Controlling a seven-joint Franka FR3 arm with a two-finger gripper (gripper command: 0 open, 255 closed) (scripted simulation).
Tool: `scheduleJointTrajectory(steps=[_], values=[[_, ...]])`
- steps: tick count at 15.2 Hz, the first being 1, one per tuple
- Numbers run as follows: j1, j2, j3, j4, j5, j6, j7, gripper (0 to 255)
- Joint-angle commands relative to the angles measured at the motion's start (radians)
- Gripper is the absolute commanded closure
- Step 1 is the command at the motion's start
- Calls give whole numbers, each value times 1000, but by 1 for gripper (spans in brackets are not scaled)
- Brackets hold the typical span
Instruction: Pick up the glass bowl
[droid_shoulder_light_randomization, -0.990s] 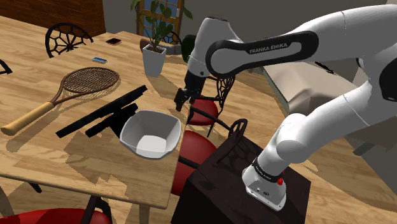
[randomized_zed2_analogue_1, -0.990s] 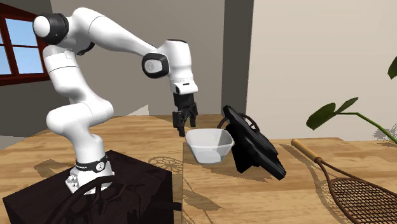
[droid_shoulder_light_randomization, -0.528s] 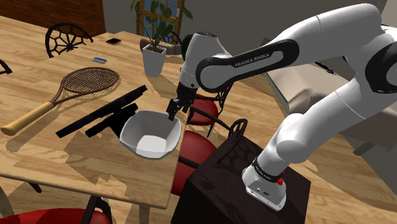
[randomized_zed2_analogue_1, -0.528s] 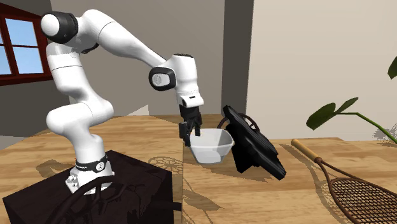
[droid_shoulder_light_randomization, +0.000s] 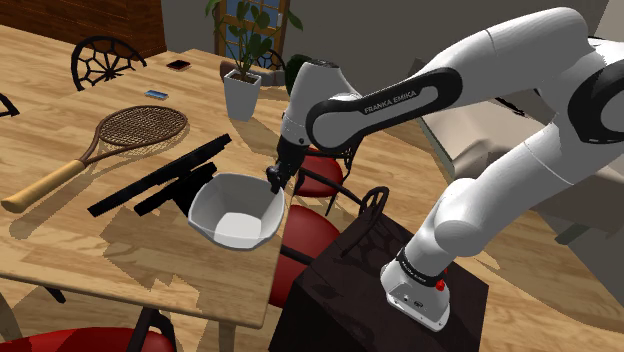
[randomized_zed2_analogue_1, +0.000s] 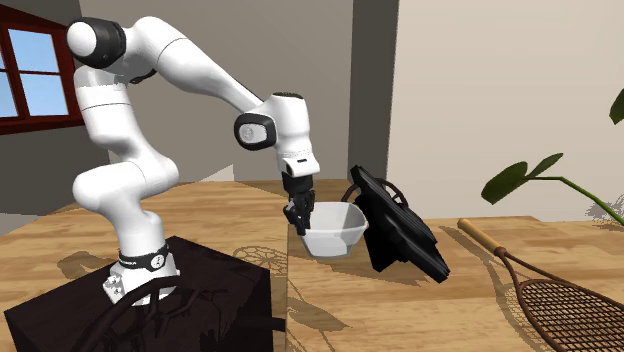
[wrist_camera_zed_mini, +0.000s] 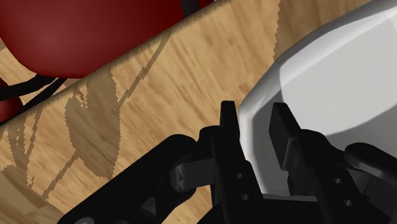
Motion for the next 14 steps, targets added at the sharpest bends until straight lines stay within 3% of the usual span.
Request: scheduleJointTrajectory(steps=[1,6,14], values=[[0,1,0,0,0,0,0,255],[0,1,1,-1,0,2,0,255],[1,-63,-14,57,1,-120,1,255]])
